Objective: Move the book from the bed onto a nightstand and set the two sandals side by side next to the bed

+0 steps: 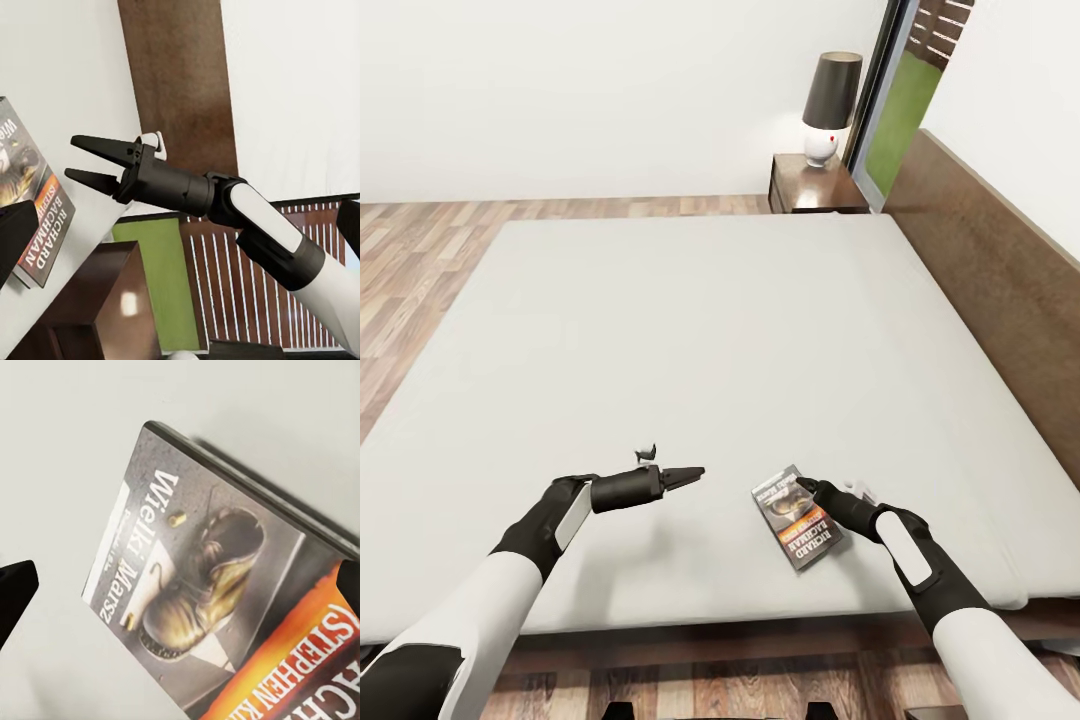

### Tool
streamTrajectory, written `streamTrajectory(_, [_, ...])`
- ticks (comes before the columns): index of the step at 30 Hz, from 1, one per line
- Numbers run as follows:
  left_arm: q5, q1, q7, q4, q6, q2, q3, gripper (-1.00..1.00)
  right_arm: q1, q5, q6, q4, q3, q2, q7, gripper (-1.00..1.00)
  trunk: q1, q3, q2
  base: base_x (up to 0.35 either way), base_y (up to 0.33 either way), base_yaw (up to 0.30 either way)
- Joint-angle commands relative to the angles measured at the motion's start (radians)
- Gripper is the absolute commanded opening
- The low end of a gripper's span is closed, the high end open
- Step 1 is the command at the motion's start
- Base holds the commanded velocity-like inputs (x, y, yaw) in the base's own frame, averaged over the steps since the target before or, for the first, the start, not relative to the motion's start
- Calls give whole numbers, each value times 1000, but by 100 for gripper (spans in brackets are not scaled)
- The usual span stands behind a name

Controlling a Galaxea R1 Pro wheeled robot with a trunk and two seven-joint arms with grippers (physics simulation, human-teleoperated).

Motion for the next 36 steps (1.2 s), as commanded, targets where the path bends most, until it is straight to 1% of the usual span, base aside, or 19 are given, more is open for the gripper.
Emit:
streamTrajectory(1, [8, 0, 0, 0, 10, 1, -5, 100, 0, -2, 2, 0, 2, -1, 1, 100, 0, -1, 0, 4, 0, 0])
streamTrajectory(5, [8, 0, 0, 0, 9, 1, -5, 100, 0, -2, 2, 0, 2, -1, 1, 100, 0, -1, 0, 4, 0, 0])
streamTrajectory(12, [8, 0, 0, 0, 9, 1, -7, 100, 0, -2, 2, 0, 2, -1, 1, 100, 0, -1, 0, 107, -30, 0])
streamTrajectory(36, [6, 0, -1, 0, 10, 1, -7, 100, 0, -2, 2, -1, 2, -1, 0, 100, 0, -1, 0, 3, -1, 0])
